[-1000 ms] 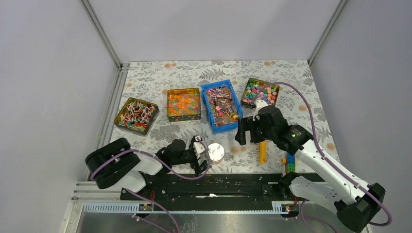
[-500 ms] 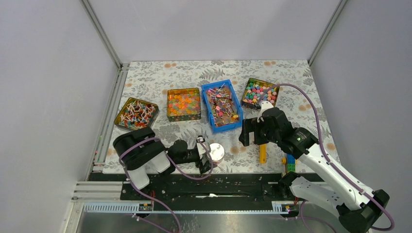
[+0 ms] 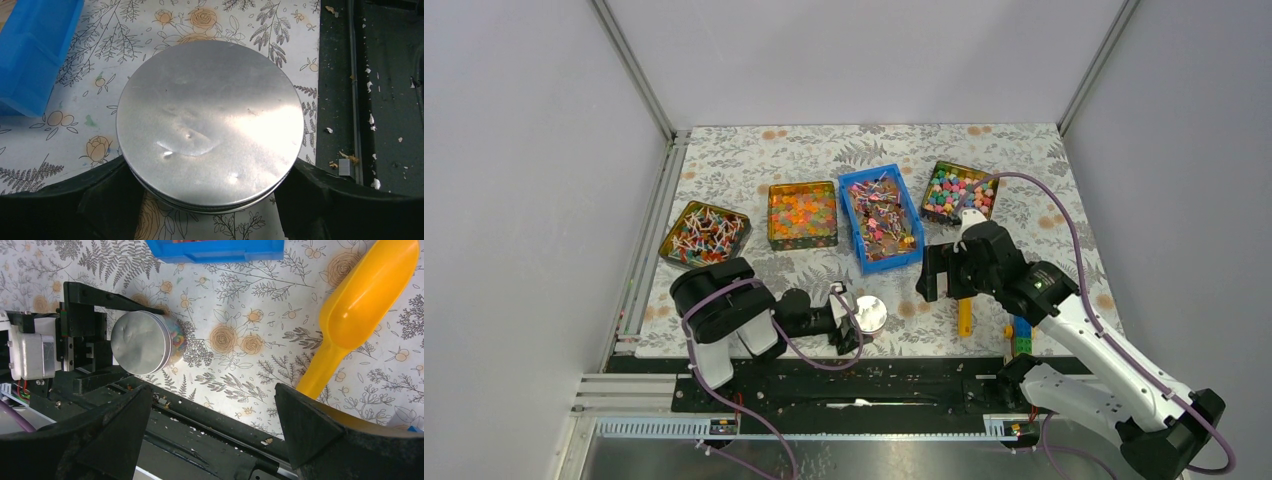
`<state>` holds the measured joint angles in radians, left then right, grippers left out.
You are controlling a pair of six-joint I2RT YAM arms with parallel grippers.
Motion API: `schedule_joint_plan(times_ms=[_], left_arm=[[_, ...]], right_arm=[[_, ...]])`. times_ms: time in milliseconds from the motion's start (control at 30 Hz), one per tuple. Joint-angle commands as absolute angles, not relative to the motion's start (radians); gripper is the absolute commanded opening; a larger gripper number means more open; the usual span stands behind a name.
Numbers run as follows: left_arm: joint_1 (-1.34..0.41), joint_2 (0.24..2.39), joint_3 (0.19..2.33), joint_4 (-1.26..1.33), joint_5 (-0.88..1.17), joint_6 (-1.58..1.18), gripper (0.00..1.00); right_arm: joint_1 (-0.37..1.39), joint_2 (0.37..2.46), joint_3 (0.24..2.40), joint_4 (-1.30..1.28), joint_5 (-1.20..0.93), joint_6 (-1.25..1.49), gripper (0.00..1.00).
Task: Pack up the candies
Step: Screw the bottle lid onto the packing bottle.
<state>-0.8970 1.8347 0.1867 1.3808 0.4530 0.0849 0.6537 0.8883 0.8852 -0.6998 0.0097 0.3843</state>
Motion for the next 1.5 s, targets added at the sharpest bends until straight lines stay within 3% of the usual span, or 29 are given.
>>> schedule_joint_plan(times_ms=[0,333,600,700,1033,1467], left_arm=[[-0.900,1.791,0.181,1.419,0.476,0.070,0.66],[-0.900,1.487,0.199,1.222,0.449,0.079,0.56],[-0.895,1.099,0.391,0.545,0.337,0.280,0.57],[-0.878,1.028,0.446,0.423,0.337,0.322,0.57],[-0.871,0.874,0.604,0.195,0.332,0.375,0.56],[-0.871,0.808,0.731,0.132,0.366,0.391,0.54]], right_arm=[[0.652,0.910,0.943,-0.701,0.014,0.408,1.00],[0.653,0.936,0.980,-0.658,-0.061,0.457,1.00],[0.636,0.994,1.061,-0.604,-0.260,0.557,0.99],[0.629,1.029,1.083,-0.528,-0.378,0.616,0.99],[0.624,1.172,1.162,-0.363,-0.613,0.725,0.99],[0.623,1.207,1.113,-0.127,-0.785,0.891,0.99]])
